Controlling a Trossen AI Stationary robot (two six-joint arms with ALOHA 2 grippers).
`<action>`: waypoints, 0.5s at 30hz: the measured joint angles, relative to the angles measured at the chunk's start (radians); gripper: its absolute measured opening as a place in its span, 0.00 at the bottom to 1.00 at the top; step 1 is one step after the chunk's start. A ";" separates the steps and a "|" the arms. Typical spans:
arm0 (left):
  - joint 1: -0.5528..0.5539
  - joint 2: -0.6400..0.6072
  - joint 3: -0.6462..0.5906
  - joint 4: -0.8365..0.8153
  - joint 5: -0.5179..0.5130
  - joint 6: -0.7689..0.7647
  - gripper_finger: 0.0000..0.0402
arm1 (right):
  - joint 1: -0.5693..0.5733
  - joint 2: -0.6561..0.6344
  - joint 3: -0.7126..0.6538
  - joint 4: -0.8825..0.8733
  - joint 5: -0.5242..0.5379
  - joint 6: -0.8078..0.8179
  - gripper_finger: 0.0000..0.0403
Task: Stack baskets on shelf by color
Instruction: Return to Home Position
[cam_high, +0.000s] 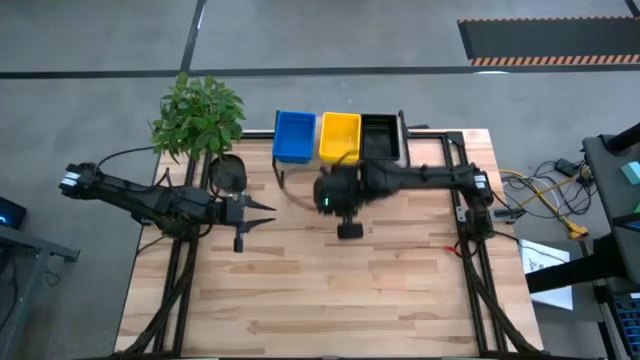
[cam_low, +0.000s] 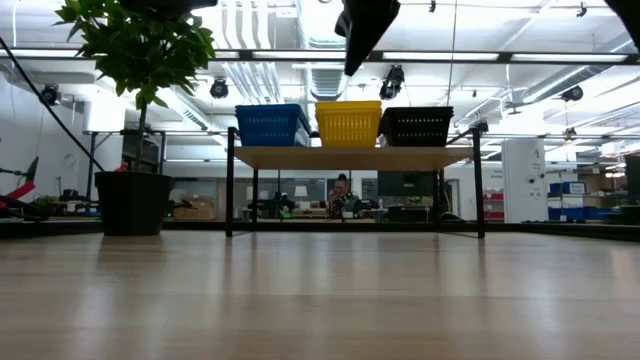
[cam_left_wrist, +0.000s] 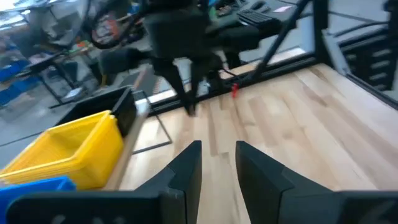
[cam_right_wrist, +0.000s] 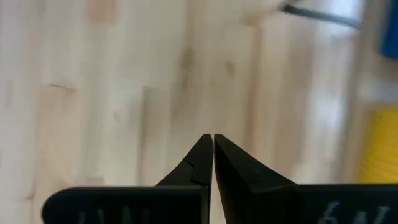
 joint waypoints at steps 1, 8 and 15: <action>0.000 -0.003 0.000 -0.010 0.019 0.000 0.20 | 0.024 -0.004 -0.034 0.036 0.000 0.000 0.02; -0.022 -0.025 0.000 -0.070 0.157 -0.001 0.20 | 0.161 -0.095 -0.342 0.339 0.040 0.007 0.02; -0.032 -0.051 -0.019 -0.164 0.236 0.002 0.20 | 0.240 -0.309 -0.725 0.728 0.171 0.034 0.02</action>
